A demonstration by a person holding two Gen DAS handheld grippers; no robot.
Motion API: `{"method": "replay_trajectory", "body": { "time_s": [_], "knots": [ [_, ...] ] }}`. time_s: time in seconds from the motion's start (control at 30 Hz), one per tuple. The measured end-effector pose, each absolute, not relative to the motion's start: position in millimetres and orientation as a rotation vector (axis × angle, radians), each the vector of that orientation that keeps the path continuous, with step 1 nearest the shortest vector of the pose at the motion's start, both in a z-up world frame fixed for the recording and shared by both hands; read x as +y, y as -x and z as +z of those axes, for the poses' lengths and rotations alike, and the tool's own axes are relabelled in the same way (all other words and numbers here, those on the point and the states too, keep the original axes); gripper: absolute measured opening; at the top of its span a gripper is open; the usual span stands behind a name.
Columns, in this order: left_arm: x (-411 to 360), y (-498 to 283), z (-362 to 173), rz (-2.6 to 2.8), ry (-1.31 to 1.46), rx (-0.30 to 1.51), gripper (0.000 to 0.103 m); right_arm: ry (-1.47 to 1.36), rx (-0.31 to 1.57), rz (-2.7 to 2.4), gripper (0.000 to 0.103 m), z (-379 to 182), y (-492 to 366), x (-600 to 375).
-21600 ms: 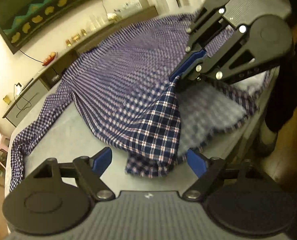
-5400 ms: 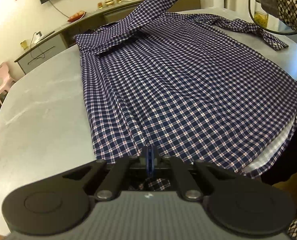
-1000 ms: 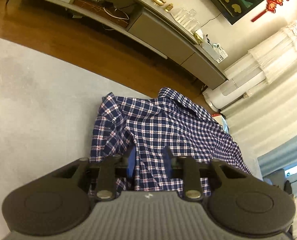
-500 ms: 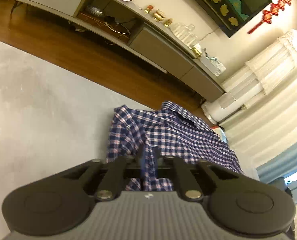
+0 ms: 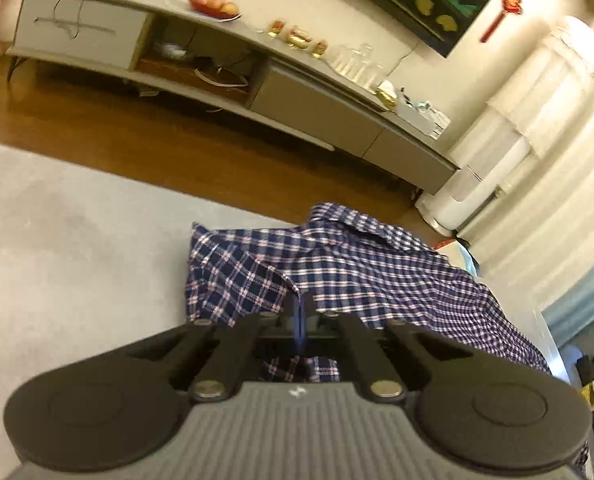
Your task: Fold clothes
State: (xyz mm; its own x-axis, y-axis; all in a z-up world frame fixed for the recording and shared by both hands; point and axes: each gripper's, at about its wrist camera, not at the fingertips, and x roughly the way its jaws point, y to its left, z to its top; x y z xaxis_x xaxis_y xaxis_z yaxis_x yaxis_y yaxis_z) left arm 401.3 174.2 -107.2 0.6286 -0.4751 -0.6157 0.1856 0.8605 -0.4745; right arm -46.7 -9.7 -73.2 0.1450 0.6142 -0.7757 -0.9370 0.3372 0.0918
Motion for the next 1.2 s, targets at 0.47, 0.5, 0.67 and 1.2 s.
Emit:
{"method": "replay_trajectory", "body": {
  "time_s": [0.47, 0.5, 0.67, 1.2],
  "knots": [
    [198, -421, -125, -0.374, 0.501, 0.879, 0.001, 0.515, 0.755, 1.074, 0.007, -108, 63, 23],
    [197, -421, -128, -0.364, 0.484, 0.897, 0.004, 0.52, 0.76, 1.076, 0.008, -113, 65, 26],
    [199, -409, -123, -0.313, 0.483, 0.881, 0.014, 0.444, 0.815, 1.129, 0.045, -114, 62, 23],
    [206, -92, -85, -0.398, 0.399, 0.971, 0.048, 0.283, 0.944, 1.048, 0.048, -87, 33, -18]
  ]
}}
